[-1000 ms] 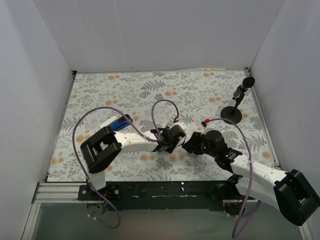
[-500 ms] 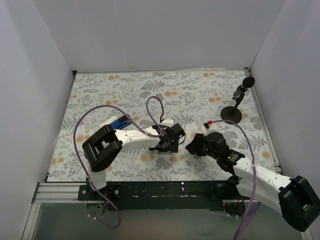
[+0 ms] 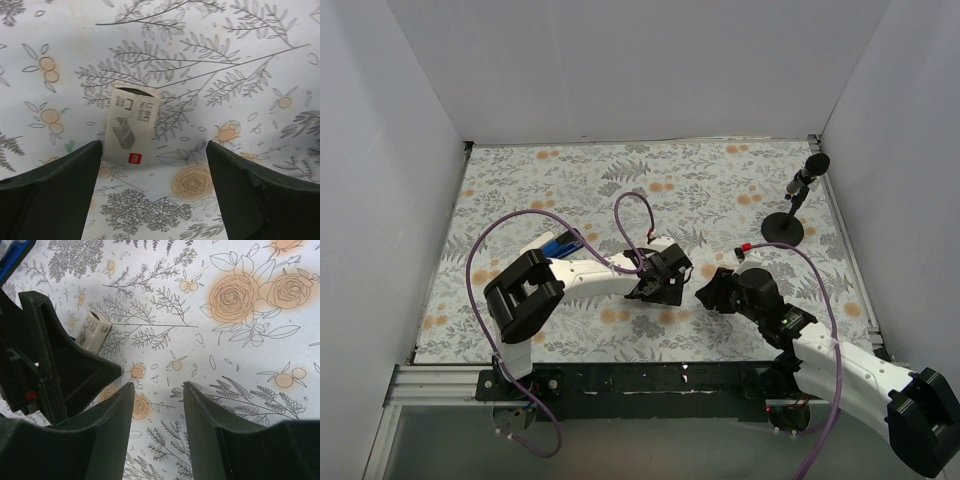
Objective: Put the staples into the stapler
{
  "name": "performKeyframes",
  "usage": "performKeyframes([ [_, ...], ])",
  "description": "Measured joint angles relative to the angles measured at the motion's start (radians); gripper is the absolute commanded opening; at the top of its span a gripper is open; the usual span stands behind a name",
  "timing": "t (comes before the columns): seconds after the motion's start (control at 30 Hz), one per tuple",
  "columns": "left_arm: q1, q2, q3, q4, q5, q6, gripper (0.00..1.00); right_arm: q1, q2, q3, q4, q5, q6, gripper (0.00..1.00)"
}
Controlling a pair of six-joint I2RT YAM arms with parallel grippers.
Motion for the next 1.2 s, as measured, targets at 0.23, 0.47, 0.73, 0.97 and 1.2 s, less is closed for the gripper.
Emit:
performKeyframes([
  [0.23,-0.003,-0.001,0.007,0.097,0.118,0.011,0.85,0.000,-0.029,-0.011,-0.037,0.037,0.001,0.48],
  [0.47,-0.031,0.000,0.008,0.233,0.241,-0.002,0.89,0.000,-0.107,-0.031,-0.051,0.102,0.014,0.45],
  [0.73,-0.016,-0.174,-0.071,0.347,0.214,0.112,0.96,-0.001,-0.073,-0.032,-0.050,0.099,0.028,0.46],
  [0.97,0.267,-0.365,-0.161,0.409,0.245,0.142,0.94,0.000,0.120,-0.032,0.101,-0.020,0.095,0.46],
  [1.2,0.301,-0.228,-0.166,0.412,0.322,0.117,0.86,0.012,0.331,-0.028,0.315,-0.106,0.218,0.46],
])
